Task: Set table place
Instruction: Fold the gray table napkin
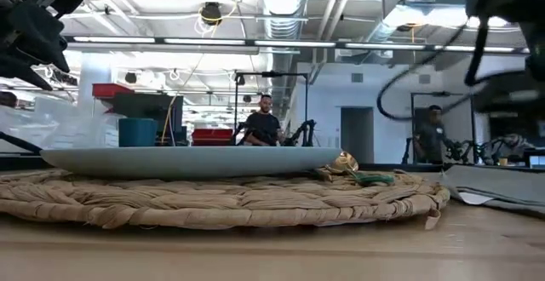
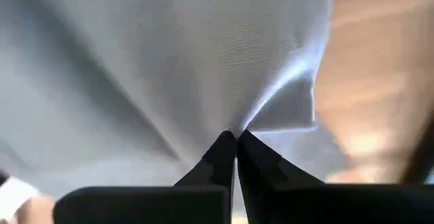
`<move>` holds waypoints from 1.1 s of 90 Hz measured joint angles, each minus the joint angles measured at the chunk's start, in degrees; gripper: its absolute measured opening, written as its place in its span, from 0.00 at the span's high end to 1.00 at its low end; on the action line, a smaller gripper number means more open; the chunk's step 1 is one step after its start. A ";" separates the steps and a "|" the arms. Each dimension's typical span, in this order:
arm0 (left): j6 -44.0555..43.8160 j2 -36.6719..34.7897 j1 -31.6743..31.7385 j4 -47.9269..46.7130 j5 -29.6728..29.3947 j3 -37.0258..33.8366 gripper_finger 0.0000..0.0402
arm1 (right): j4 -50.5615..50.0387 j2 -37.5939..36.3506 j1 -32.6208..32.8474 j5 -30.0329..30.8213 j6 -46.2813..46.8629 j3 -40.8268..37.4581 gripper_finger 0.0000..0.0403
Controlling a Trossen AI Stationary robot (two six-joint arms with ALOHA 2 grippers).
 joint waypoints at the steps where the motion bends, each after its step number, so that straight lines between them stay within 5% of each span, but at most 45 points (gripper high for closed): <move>1: 0.00 0.00 0.01 0.00 0.00 0.00 0.70 | -0.65 0.00 0.00 -0.04 -0.20 0.55 1.00; 22: 0.06 0.00 0.00 0.02 0.00 0.00 0.70 | -7.16 1.74 -1.72 0.54 -2.82 8.93 1.00; 57: -0.59 0.00 0.02 0.11 0.07 0.00 0.70 | 15.16 19.41 -8.04 0.94 -18.57 10.31 1.00; 78: -1.78 0.00 0.02 0.18 0.81 0.00 0.70 | 10.31 13.92 -7.94 6.36 -21.52 10.96 0.93; 99: -1.14 0.00 0.02 1.21 3.38 0.00 0.70 | 19.63 11.59 -6.39 10.97 -22.38 11.07 0.77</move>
